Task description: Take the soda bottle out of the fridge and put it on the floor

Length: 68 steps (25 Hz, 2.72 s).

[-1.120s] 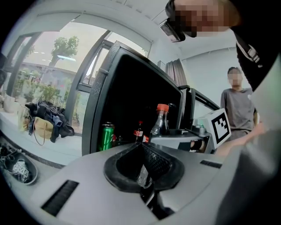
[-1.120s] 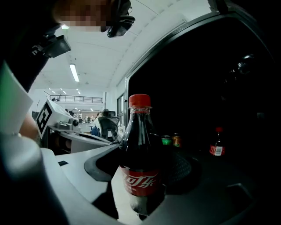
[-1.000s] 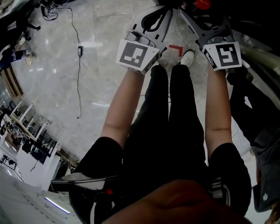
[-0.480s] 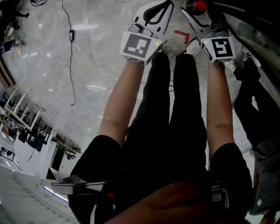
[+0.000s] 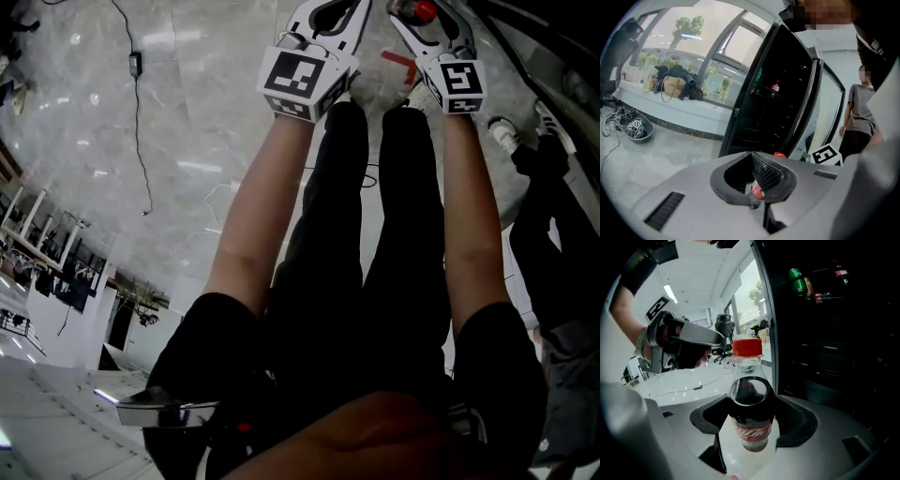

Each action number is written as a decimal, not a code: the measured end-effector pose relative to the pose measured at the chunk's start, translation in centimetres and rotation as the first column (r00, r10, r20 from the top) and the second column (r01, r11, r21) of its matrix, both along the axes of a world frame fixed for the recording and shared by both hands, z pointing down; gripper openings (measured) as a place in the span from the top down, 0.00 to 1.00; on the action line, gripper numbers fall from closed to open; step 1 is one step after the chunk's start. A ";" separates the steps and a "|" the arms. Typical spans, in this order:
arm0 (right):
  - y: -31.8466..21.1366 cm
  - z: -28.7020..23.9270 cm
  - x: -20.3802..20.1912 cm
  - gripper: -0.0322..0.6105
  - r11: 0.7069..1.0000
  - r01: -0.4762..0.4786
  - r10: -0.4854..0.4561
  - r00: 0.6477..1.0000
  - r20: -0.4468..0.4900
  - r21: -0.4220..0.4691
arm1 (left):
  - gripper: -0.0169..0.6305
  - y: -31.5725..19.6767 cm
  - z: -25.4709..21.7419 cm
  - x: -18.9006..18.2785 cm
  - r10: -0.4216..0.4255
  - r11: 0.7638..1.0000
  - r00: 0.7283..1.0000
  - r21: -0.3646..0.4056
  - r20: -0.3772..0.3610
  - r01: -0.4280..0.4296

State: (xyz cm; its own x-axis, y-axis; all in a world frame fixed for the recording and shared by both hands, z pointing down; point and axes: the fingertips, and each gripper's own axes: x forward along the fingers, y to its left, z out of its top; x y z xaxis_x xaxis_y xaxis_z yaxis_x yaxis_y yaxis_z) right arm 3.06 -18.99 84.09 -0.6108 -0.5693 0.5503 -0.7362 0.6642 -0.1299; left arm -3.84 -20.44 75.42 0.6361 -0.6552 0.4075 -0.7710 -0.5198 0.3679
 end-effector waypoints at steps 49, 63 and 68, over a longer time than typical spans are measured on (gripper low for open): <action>4.7 12.9 -1.9 0.46 0.978 0.146 -0.173 0.967 -0.189 -0.147 | 0.97 5.7 6.1 -2.2 0.059 0.997 0.996 -0.060 0.068 -0.055; 0.4 -24.2 1.6 0.46 0.982 -0.054 0.031 0.992 0.125 0.179 | 0.97 4.5 -18.1 3.5 0.111 0.986 0.994 0.126 0.023 -0.113; 3.1 -35.0 2.6 0.51 0.977 -0.013 -0.041 0.968 0.248 0.211 | 0.97 6.2 -26.2 4.5 0.117 0.979 0.993 0.165 0.022 -0.119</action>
